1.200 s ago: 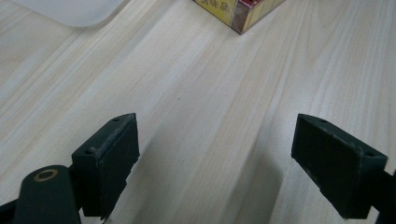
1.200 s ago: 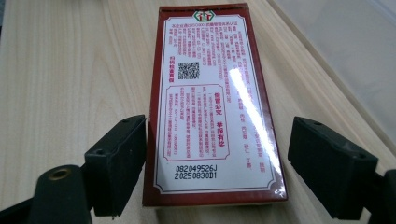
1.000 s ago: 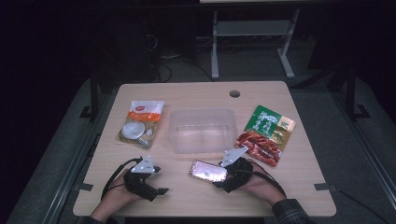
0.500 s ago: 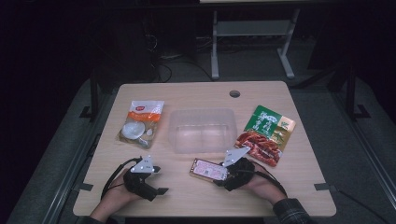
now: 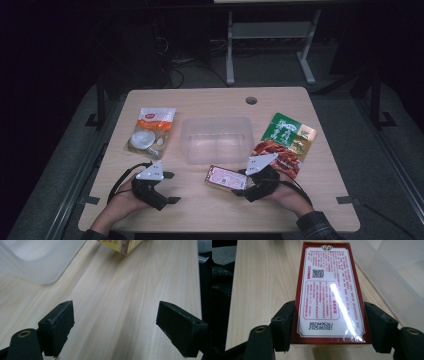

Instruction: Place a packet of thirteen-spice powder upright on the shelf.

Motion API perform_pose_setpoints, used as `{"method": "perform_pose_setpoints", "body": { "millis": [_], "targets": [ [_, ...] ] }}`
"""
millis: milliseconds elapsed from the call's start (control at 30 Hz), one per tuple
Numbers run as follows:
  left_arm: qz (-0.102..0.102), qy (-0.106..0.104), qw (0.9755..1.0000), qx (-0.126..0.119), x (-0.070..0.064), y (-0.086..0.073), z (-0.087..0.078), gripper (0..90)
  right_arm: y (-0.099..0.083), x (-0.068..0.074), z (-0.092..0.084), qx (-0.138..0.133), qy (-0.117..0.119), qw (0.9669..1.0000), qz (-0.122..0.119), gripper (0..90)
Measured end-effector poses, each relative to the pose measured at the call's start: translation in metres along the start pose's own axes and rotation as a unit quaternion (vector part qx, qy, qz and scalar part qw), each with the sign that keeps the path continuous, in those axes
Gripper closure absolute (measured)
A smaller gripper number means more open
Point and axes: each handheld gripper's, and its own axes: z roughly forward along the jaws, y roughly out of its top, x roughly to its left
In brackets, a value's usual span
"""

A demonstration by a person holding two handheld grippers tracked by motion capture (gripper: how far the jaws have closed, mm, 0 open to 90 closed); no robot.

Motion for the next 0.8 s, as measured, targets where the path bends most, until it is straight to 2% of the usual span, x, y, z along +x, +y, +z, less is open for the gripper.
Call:
{"method": "perform_pose_setpoints", "body": {
  "millis": [300, 367, 433, 500, 633, 733, 800],
  "targets": [
    [0.020, -0.031, 0.9991, -0.021, 0.003, 0.019, -0.004, 13.8, 0.015, -0.001, -0.010, -0.016, 0.026, 0.9992, -0.024, 31.4],
    [0.028, -0.029, 0.9989, -0.023, 0.005, 0.025, -0.004, 13.8, 0.021, -0.003, -0.014, -0.022, 0.036, 0.9986, -0.033, 31.5],
    [0.028, -0.034, 0.9986, -0.030, 0.008, 0.029, -0.004, 13.8, 0.023, -0.006, -0.016, -0.022, 0.039, 0.9982, -0.041, 31.4],
    [0.036, -0.039, 0.9982, -0.028, 0.011, 0.035, -0.002, 13.7, 0.026, -0.008, -0.017, -0.025, 0.043, 0.9977, -0.046, 31.4],
    [0.043, -0.052, 0.9971, -0.035, 0.013, 0.042, 0.000, 13.8, 0.028, -0.011, -0.018, -0.038, 0.051, 0.9972, -0.038, 31.4],
    [0.052, -0.056, 0.9964, -0.036, 0.014, 0.049, 0.005, 13.7, 0.030, -0.013, -0.017, -0.034, 0.051, 0.9968, -0.050, 31.4],
    [0.055, -0.057, 0.9961, -0.039, 0.015, 0.052, 0.008, 13.7, 0.032, -0.012, -0.017, -0.036, 0.056, 0.9967, -0.047, 31.4]
  ]
}}
